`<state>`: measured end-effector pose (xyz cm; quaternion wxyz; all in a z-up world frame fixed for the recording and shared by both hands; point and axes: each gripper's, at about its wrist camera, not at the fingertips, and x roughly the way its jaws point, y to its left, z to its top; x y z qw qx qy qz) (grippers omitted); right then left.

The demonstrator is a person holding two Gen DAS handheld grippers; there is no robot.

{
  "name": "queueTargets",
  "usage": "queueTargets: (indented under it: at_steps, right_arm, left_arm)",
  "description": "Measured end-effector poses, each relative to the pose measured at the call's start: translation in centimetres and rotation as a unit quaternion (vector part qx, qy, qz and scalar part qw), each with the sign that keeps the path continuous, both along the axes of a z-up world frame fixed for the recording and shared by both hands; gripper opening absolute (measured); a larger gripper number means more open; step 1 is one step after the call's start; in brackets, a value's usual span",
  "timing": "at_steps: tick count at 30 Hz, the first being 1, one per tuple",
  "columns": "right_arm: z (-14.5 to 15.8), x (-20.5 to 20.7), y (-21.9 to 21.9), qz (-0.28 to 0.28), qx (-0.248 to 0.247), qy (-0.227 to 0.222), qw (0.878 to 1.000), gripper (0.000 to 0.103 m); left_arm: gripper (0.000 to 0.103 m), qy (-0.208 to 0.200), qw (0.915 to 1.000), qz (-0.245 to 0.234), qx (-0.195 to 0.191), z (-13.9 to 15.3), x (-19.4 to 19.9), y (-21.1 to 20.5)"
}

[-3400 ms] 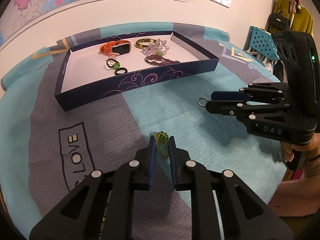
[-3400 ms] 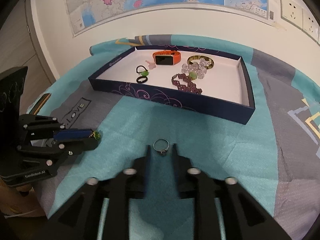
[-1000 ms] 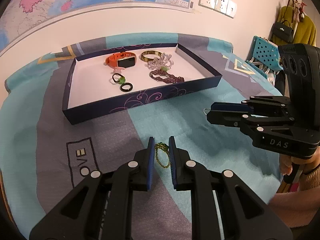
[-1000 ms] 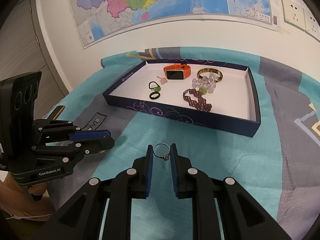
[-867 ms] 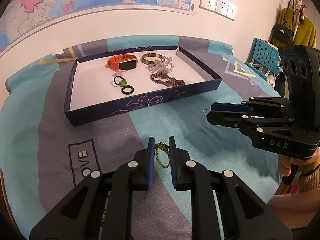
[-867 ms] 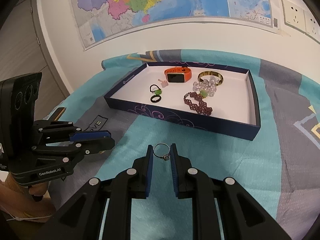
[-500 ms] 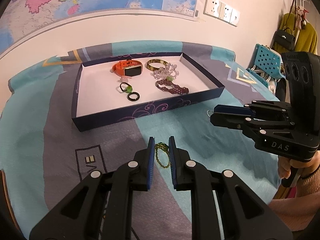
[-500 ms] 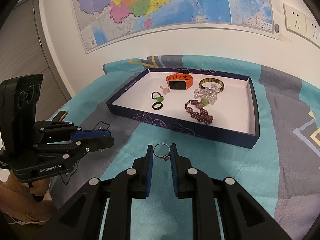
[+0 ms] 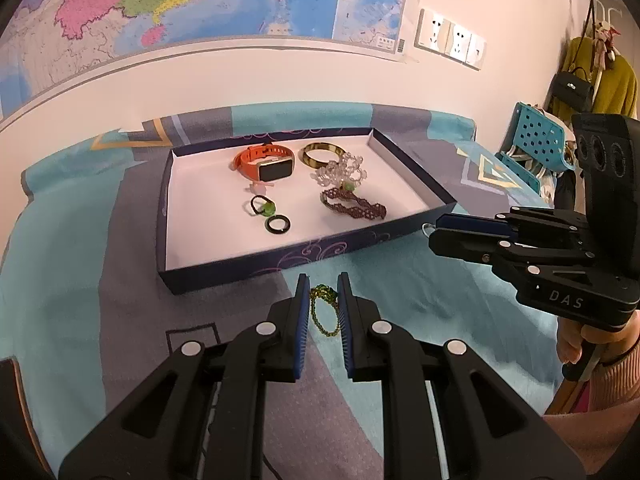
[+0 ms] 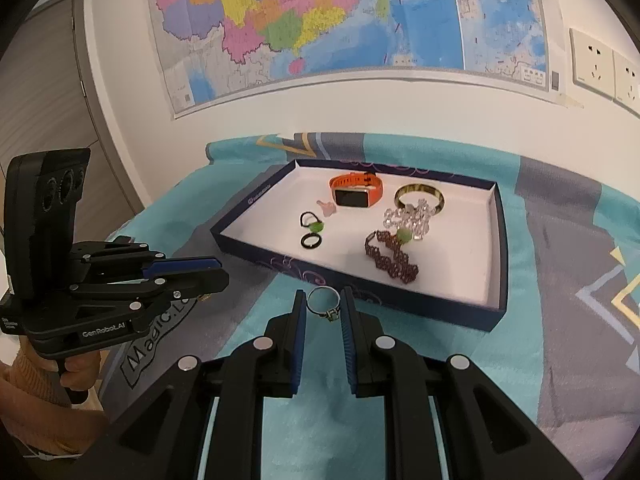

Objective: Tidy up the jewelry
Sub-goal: 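Carry the gold ring and silver ring over the box tray with both tools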

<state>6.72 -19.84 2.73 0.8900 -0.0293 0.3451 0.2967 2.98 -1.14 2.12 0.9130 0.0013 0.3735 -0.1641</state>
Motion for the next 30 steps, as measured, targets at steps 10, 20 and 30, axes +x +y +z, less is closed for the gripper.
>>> queueTargets:
  at_steps: [10,20,30]
  right_arm:
    - [0.9,1.4,-0.2,-0.005,0.001,-0.012,1.000,0.015]
    - [1.1,2.6,-0.1,-0.007,0.000,-0.017,1.000,0.015]
    - [1.0,3.7,0.0,-0.006,-0.002,-0.016,1.000,0.015]
  left_arm:
    - [0.015,-0.007,0.9999,0.009,-0.005,0.6,1.4,0.3]
    - [0.015,-0.012,0.9998,0.014,-0.007,0.9,2.8,0.4]
    - [0.015,-0.012,0.9998,0.015,-0.006,0.9,4.0,0.4]
